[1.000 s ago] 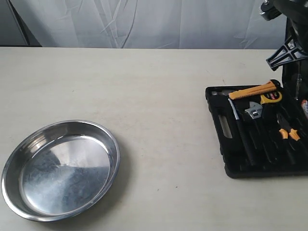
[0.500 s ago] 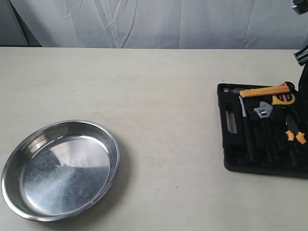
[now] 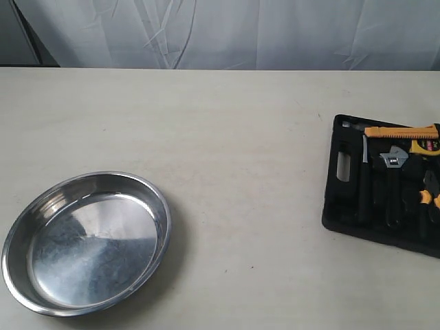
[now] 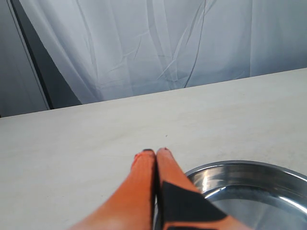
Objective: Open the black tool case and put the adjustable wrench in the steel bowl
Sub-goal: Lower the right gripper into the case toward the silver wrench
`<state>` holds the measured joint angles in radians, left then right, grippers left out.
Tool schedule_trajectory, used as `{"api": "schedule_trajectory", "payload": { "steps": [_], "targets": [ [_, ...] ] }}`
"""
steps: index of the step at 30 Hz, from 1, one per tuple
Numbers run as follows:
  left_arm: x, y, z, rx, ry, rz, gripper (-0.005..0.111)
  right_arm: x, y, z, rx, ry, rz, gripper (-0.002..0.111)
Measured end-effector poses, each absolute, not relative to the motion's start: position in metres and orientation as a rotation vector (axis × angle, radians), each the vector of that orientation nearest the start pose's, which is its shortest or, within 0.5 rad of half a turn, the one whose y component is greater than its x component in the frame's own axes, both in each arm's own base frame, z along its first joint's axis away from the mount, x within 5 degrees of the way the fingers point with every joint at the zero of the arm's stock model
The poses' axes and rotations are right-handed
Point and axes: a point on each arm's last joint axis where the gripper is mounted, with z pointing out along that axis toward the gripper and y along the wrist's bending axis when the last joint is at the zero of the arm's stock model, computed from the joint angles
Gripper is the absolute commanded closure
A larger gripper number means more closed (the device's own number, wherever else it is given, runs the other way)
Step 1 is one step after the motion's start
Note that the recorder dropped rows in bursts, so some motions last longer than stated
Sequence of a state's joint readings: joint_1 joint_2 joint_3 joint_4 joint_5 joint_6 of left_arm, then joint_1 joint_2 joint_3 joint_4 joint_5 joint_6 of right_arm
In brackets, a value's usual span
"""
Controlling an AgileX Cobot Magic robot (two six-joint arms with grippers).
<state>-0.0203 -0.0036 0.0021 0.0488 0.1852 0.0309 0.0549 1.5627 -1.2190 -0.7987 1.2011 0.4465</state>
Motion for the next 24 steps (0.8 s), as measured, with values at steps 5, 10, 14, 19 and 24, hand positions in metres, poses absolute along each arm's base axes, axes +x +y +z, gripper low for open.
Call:
{"api": "schedule_trajectory", "payload": {
  "steps": [5,10,14,19,24],
  "targets": [
    [0.056,0.000,0.196,0.076,1.666,0.052,0.106,0.303,-0.046,0.298,0.181,2.676,-1.014,0.056],
    [0.056,0.000,0.196,0.076,1.666,0.052,0.106,0.302,-0.046,0.302,0.178,2.659,-1.027,0.077],
    [0.056,0.000,0.196,0.076,1.666,0.052,0.106,0.297,-0.038,0.307,0.180,2.670,-0.835,0.108],
    [0.056,0.000,0.196,0.076,1.666,0.052,0.106,0.299,-0.007,0.294,0.028,2.797,-0.333,0.108],
    [0.056,0.000,0.196,0.076,1.666,0.052,0.106,0.306,0.006,0.255,-0.054,2.907,-0.153,0.108]
  ]
}}
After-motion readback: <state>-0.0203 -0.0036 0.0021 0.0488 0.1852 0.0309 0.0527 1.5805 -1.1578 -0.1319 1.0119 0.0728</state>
